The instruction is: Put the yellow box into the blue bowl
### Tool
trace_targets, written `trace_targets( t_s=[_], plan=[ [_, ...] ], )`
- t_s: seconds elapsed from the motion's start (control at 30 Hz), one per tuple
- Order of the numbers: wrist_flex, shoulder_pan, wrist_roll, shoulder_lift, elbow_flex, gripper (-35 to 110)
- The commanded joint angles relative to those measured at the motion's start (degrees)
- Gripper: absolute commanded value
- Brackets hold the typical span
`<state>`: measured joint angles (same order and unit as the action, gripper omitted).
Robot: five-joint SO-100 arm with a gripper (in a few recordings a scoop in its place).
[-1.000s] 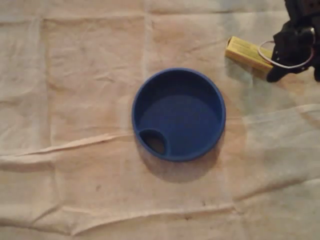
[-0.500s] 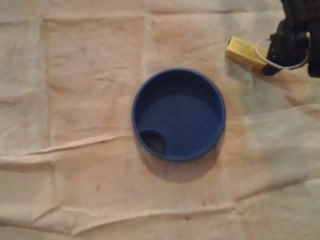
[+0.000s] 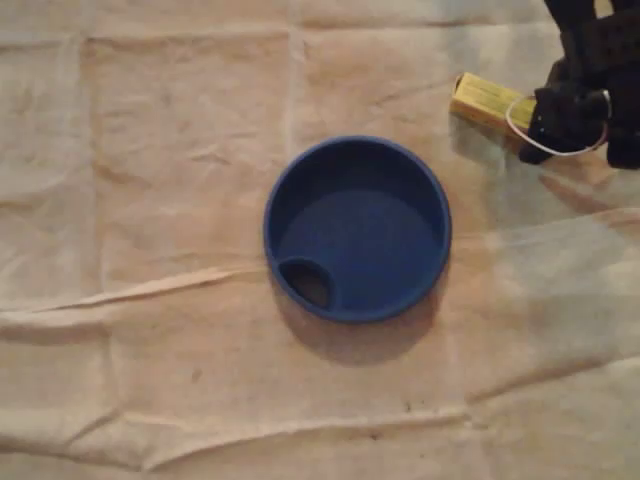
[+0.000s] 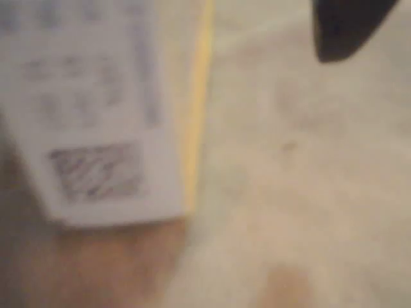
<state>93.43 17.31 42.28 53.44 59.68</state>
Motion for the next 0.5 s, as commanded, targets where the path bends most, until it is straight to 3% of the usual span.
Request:
trace_targets(
  t_s=[0.0, 0.17, 0.47],
  plan=[
    [-0.4, 0.0, -0.2, 2.0, -1.5, 30],
    [-0.4, -0.4, -0.2, 2.0, -1.5, 26],
    [-0.4, -0.6, -0.2, 2.0, -1.5, -2]
  ],
)
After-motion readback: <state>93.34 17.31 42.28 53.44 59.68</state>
